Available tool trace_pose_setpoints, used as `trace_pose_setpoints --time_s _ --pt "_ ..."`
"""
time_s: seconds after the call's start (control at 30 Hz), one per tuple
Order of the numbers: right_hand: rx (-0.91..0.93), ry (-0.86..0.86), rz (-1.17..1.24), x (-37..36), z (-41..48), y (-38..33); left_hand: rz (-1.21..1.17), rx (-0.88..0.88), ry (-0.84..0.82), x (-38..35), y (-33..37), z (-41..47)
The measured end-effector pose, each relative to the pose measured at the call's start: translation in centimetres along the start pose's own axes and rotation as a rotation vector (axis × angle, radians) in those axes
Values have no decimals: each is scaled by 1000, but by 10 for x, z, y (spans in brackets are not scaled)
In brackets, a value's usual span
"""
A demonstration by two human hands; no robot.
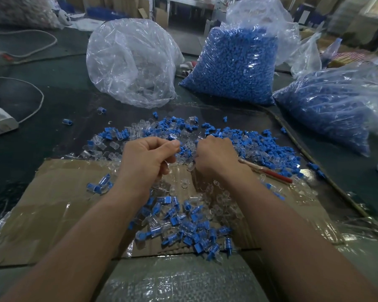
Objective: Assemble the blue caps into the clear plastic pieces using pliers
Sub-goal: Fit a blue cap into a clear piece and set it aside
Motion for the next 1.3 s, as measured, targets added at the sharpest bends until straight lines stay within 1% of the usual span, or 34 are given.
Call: trace_pose_setpoints --time_s 0.1,0.17,0.23,0.3,0.43,0.6,0.87,0.97,1.07,1.2,1.3 --pt "-52 39 149 6 -6 12 -11 -10 -17 0 0 1" --pt "-53 91 392 11 -17 17 -14 -14 -34 0 -1 1" --pt "-12 128 631 17 -31 13 -29 -18 -67 -2 -3 0" --pt "32 123 751 17 -41 6 2 -32 -119 -5 -5 -2" --pt "99 135 768 6 -45 -2 71 -63 -184 -6 -8 -3" --pt "106 190 976 1 -47 3 39 -49 -213 -6 -8 -1" --pt "93 301 1098 -1 -50 3 -2 -40 -149 -6 -10 0" --pt "44 282 1130 -1 -48 6 -5 -46 -107 -5 -10 1" --pt "52 253 1201 0 -48 7 35 -71 -76 -4 -10 3" --pt "44 217 1402 -1 -48 7 38 -75 -92 -4 -8 2" --pt "54 244 1406 0 -48 8 53 -73 -91 -4 -8 2"
Point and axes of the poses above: each hand's wrist, its own z-axis towards the middle knuckle, its own x-axis out of the back of the hand, y = z × x, the point moved 1 cm from there along z, towards the middle knuckle, and after that the axes turned 3 degrees about -x, right-handed, at the moved point
